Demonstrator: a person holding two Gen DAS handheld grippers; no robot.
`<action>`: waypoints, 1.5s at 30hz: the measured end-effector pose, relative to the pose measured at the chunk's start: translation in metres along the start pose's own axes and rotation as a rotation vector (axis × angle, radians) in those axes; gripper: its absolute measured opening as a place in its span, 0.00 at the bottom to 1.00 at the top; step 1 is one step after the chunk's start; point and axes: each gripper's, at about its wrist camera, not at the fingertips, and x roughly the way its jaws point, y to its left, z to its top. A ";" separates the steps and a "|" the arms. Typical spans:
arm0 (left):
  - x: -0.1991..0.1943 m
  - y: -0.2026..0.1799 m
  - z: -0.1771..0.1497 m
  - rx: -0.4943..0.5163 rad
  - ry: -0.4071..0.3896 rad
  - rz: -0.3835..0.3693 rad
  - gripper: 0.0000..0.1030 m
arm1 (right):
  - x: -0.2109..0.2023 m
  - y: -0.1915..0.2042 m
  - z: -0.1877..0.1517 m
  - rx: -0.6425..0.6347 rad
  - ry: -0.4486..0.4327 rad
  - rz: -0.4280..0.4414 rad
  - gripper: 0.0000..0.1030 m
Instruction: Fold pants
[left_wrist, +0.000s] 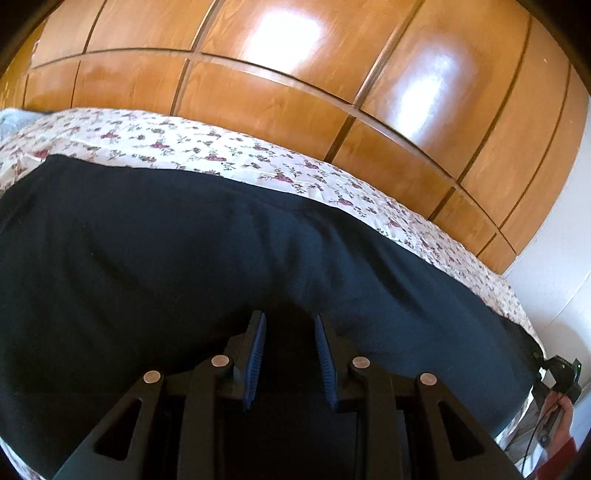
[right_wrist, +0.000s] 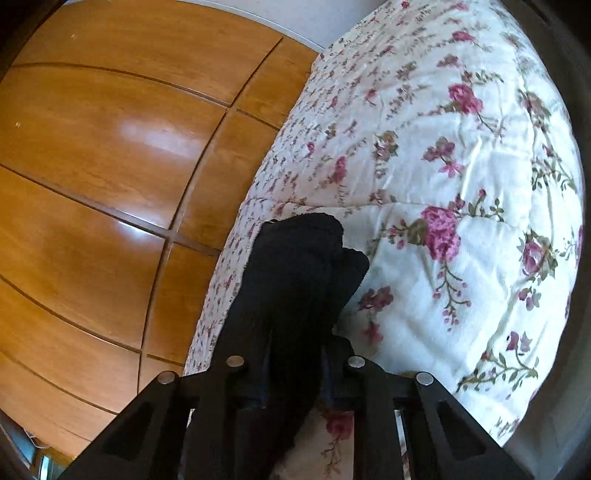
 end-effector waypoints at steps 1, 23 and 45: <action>0.000 0.000 0.001 -0.009 0.009 -0.003 0.29 | -0.002 0.009 0.000 -0.029 -0.001 -0.011 0.18; -0.049 -0.006 -0.017 0.067 0.020 0.125 0.67 | -0.036 0.229 -0.077 -0.530 -0.064 0.021 0.16; -0.091 0.023 -0.020 -0.089 0.017 0.034 0.67 | 0.006 0.305 -0.245 -0.792 0.261 0.224 0.16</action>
